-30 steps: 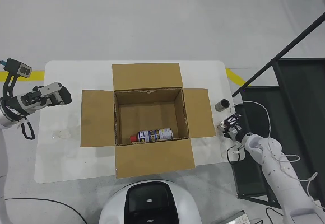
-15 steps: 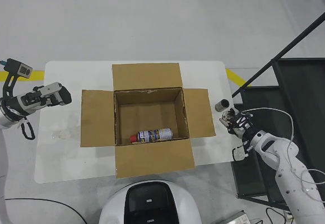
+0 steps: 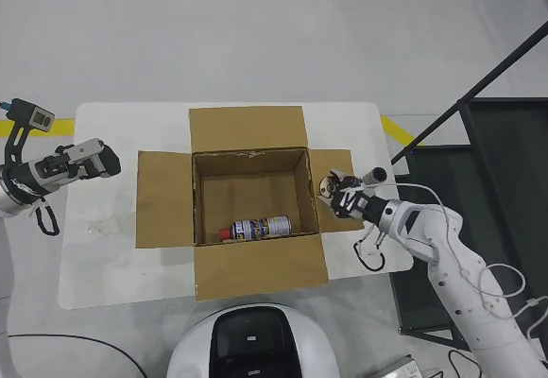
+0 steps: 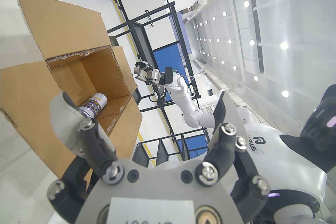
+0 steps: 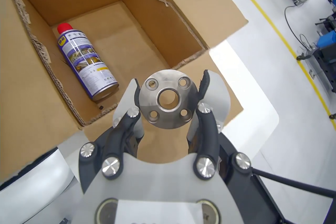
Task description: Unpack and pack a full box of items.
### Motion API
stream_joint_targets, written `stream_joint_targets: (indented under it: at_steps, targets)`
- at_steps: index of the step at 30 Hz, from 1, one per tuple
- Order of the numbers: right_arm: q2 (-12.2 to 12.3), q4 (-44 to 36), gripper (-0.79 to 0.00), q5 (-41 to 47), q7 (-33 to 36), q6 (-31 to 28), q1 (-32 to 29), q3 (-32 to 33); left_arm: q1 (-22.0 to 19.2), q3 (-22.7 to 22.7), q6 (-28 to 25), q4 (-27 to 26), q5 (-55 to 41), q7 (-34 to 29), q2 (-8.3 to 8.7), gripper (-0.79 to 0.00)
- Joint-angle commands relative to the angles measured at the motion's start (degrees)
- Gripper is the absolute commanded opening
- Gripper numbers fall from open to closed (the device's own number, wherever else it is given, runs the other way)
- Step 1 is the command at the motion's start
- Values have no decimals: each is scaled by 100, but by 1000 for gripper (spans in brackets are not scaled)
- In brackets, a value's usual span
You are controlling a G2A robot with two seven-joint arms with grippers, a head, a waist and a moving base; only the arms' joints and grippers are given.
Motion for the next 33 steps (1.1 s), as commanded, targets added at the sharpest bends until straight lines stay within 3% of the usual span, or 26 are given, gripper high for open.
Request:
stream_joint_targets:
  at_steps: [1, 20, 26, 33]
  targets:
    - [-16, 49, -785, 18, 84, 1, 118, -133, 0, 0, 0, 0, 0, 0, 0, 0]
    - [-27, -14, -785, -71, 197, -36, 236, -260, 0, 0, 0, 0, 0, 0, 0, 0]
    - [-161, 171, -785, -41, 826, -598, 1341, -1179, 0, 0, 0, 0, 0, 0, 0, 0]
    - [-520, 1274, -785, 193, 1424, -956, 2878, -2588, 0, 0, 0, 0, 0, 0, 0, 0]
